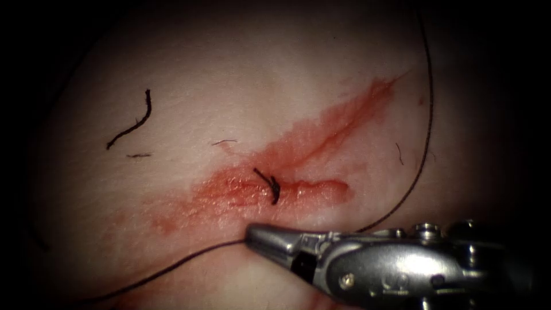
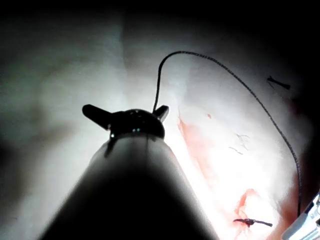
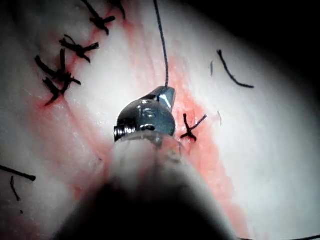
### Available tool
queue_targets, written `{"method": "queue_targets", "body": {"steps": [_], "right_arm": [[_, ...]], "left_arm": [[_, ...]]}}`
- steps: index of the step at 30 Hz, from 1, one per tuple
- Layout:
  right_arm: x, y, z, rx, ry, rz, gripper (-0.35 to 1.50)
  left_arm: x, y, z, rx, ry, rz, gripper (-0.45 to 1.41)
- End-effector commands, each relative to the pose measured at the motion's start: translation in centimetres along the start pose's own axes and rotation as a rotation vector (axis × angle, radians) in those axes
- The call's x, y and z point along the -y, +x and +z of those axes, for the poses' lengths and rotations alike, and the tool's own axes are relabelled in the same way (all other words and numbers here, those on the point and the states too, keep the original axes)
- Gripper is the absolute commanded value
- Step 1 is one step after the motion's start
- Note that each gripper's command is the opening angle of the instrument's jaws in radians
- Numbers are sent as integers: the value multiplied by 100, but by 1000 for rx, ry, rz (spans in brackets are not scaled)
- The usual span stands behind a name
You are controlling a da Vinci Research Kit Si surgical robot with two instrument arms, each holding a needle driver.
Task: Wound Closure
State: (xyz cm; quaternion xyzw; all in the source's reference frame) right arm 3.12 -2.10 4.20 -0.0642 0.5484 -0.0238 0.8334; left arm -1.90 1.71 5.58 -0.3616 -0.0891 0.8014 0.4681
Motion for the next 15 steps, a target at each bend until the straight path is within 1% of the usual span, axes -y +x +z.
{"method": "queue_targets", "body": {"steps": [1,4,7,8,12,15], "right_arm": [[-8,-9,5,2,-6,9,-35],[-23,-26,-1,16,-20,26,-35],[-41,-44,-8,30,-52,41,-35],[-46,-48,-11,33,-60,45,-35],[-71,-70,-32,53,-107,67,-35],[-88,-87,-50,75,-136,84,-35]], "left_arm": [[-3,9,6,10,-12,-6,118],[-15,18,1,21,-53,-1,121],[-33,13,-10,13,-104,17,121],[-40,10,-14,13,-118,23,125],[-72,-18,-46,-6,-202,63,130],[-87,-37,-75,-2,-210,66,128]]}}
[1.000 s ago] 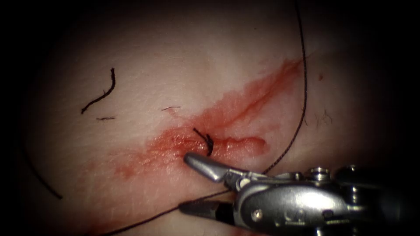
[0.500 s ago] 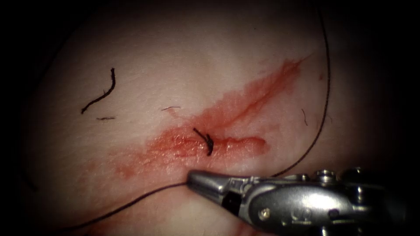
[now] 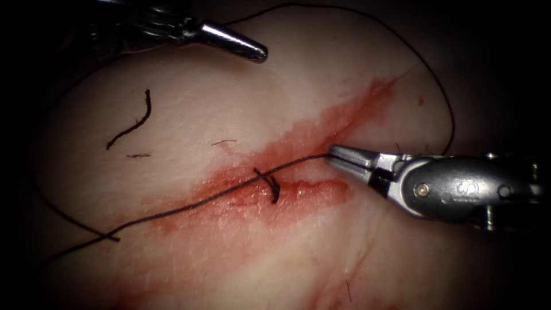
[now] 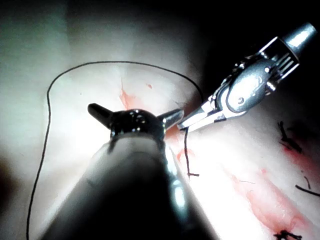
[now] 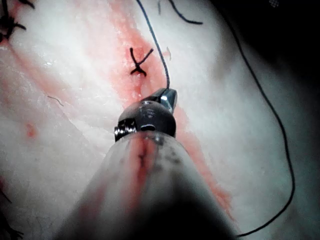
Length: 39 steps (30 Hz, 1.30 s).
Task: Wound Closure
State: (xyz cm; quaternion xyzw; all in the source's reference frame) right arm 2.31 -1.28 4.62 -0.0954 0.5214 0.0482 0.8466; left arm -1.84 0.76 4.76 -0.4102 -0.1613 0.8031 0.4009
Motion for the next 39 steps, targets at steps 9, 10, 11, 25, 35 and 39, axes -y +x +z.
{"method": "queue_targets", "body": {"steps": [9,10,11,25,35,39], "right_arm": [[-56,-65,-33,56,-69,26,-35],[-60,-69,-37,57,-74,27,-35],[-64,-73,-41,58,-79,30,-35],[-109,-99,-77,114,-228,93,-35],[-118,-99,-83,89,-208,77,15],[-105,-80,-78,22,-216,56,113]], "left_arm": [[-14,-20,-19,2,-32,1,126],[-13,-22,-21,2,-37,18,126],[-13,-26,-22,3,-43,36,126],[-26,-82,-30,305,-82,127,126],[-46,-89,-39,395,-128,166,126],[-58,-101,-46,444,-159,216,120]]}}
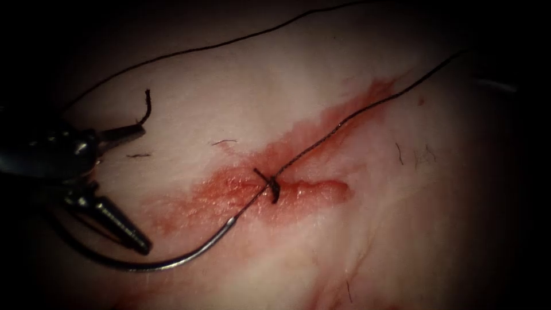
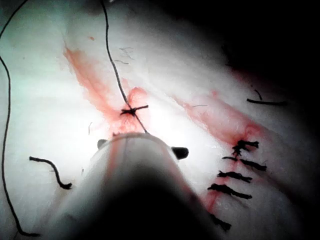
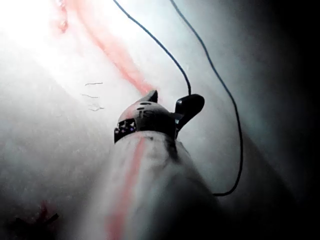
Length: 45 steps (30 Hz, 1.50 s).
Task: Wound Closure
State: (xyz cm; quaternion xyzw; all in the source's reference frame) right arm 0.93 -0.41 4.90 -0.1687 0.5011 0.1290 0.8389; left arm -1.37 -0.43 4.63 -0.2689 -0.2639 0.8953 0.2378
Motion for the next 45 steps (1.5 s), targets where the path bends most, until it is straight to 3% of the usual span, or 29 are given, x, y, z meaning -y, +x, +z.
{"method": "queue_targets", "body": {"steps": [1,4,5,9,14,16,17,24,27,28,29,30,39,45], "right_arm": [[9,16,10,-23,-8,2,116],[19,37,10,-35,-3,10,121],[22,46,9,-40,5,14,121],[34,75,5,-66,38,24,113],[47,104,3,-97,65,30,116],[52,113,2,-127,84,60,114],[54,117,2,-138,88,66,113],[61,129,3,-183,140,79,108],[62,130,2,-199,159,76,101],[62,130,2,-204,166,76,101],[62,131,2,-212,175,75,96],[61,131,1,-214,178,75,96],[61,132,1,-213,180,87,96],[61,132,1,-213,181,99,94]], "left_arm": [[-4,0,5,38,-22,63,115],[-17,-6,0,179,-72,326,104],[-22,-9,-2,265,-88,426,99],[-31,-22,-12,452,-108,483,71],[-14,-34,-23,479,-93,673,56],[-5,-39,-25,501,-85,756,34],[1,-42,-27,508,-76,778,14],[29,-48,-31,534,-7,813,-5],[28,-52,-28,535,2,813,-45],[28,-51,-26,536,3,812,-45],[28,-49,-24,533,-6,807,-6],[27,-48,-23,533,-8,805,7],[17,-47,-23,533,-21,794,78],[12,-43,-24,526,-20,776,76]]}}
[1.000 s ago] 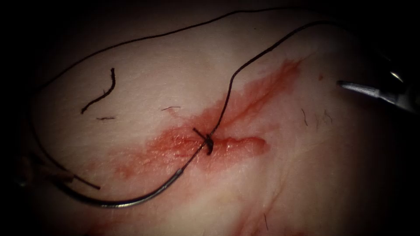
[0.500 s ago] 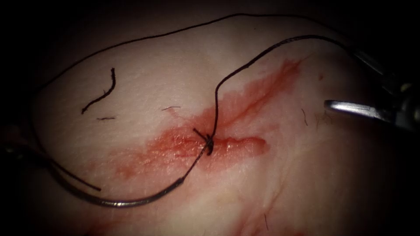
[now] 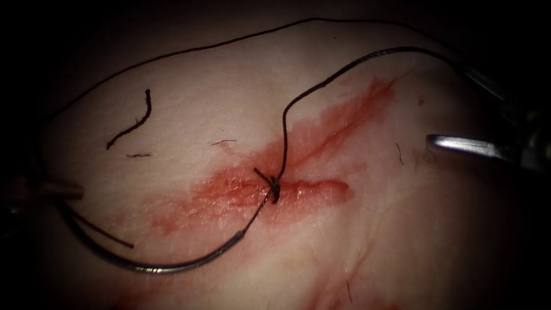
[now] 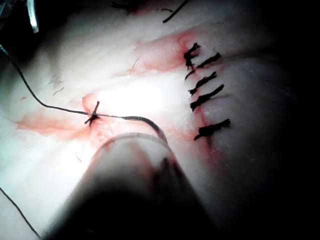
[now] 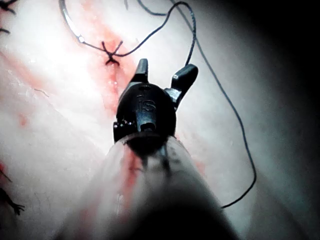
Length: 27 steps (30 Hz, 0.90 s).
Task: Wound Closure
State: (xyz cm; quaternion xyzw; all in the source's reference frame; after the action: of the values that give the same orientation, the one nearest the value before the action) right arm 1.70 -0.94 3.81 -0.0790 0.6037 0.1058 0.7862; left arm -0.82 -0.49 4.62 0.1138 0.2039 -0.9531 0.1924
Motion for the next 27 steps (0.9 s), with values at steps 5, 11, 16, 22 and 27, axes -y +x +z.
{"method": "queue_targets", "body": {"steps": [5,11,16,22,27], "right_arm": [[-1,1,9,-5,-3,-1,94],[0,2,9,-6,-2,5,94],[1,2,9,-7,-2,17,93],[2,4,9,-8,-1,17,91],[2,6,8,-11,-1,18,96]], "left_arm": [[4,10,19,-21,-13,-7,61],[5,18,35,-37,-30,-14,16],[8,16,34,-33,-24,-6,-45],[10,14,26,-36,3,-5,-45],[20,15,0,-41,73,-22,-23]]}}
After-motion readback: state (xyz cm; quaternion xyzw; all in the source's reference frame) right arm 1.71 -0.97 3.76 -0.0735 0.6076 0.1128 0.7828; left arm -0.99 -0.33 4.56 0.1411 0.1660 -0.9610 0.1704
